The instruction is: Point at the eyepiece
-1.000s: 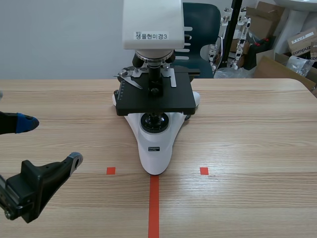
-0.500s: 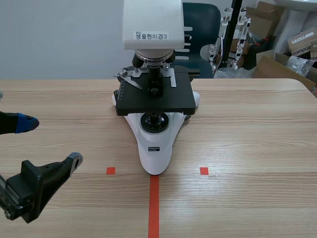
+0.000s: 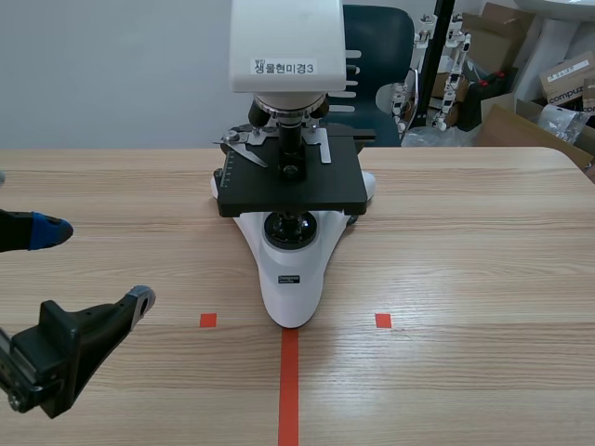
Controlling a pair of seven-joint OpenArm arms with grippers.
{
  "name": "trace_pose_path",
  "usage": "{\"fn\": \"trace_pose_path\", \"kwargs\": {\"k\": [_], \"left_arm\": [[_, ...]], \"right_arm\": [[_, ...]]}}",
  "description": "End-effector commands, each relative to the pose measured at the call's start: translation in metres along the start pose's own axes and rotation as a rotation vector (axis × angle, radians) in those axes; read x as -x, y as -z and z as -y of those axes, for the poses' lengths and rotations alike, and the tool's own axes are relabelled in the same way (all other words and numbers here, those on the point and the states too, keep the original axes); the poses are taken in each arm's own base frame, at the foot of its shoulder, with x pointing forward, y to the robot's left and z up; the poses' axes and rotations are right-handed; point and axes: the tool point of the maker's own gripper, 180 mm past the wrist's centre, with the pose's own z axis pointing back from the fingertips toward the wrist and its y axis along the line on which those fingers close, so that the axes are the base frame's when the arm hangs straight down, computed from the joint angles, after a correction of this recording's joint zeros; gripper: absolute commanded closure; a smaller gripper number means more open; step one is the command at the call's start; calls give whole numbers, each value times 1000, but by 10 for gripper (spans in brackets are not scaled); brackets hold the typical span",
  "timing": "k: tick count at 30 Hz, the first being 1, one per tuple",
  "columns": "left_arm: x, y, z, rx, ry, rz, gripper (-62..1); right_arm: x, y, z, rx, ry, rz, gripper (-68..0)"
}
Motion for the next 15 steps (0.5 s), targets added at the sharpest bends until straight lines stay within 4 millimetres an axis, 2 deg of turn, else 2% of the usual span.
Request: {"fn": "trace_pose_path", "kwargs": {"k": [1, 8, 11, 15], "left_arm": [[-5, 1, 4, 9, -9, 21, -623], [-5, 1, 4, 9, -9, 21, -623], [-5, 1, 4, 9, -9, 21, -623], [-5, 1, 4, 9, -9, 21, -623]], "right_arm": [[-33, 1, -19, -62, -42, 68, -33], [-22, 15, -45, -161, 13, 32, -33], [-15, 18, -50, -176, 17, 17, -33], [-16, 18, -51, -183, 14, 24, -33]]}}
